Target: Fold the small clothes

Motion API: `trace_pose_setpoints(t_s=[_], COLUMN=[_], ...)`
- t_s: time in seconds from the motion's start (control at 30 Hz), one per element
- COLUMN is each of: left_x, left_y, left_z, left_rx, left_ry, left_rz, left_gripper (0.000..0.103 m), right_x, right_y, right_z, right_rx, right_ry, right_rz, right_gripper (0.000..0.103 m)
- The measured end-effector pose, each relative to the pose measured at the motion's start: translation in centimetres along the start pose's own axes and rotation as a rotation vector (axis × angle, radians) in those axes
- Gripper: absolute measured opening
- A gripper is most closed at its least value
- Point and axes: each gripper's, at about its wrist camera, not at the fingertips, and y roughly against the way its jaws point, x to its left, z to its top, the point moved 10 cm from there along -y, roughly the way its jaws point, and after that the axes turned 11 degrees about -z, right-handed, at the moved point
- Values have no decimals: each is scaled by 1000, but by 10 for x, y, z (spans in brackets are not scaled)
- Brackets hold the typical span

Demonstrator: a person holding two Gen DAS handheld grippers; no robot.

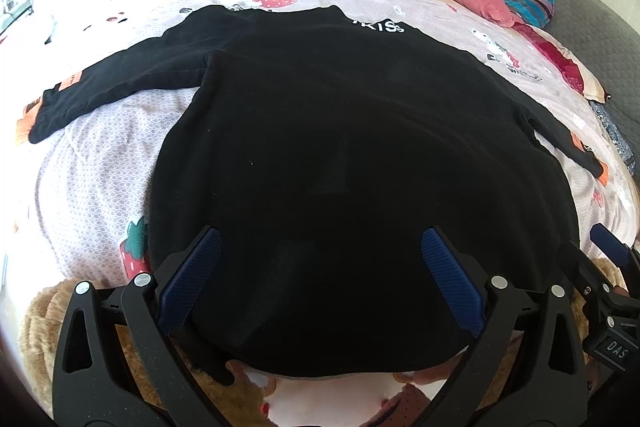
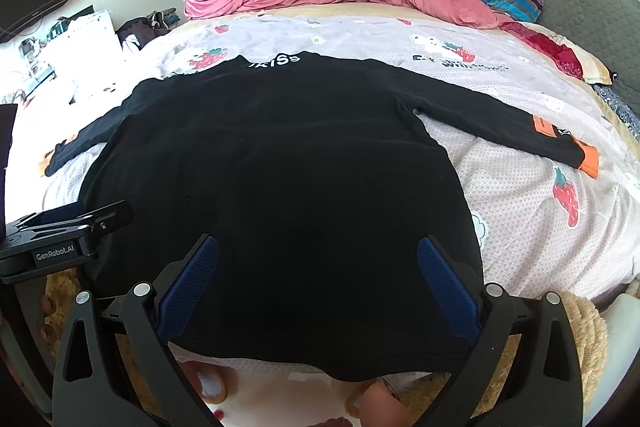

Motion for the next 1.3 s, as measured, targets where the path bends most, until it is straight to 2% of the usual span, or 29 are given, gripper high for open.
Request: trace_pose_setpoints(t_s=[1.3], left_x=[-3], left_y=[3], left_z=[7], left_rx=[-9], left_ry=[1], left_rz=[-15], left_gripper=[94], right_x=[-1], right_y=[-1], right_z=[2], right_rx=[9], right_ry=[-19], right_rz=[18], right_gripper=[99])
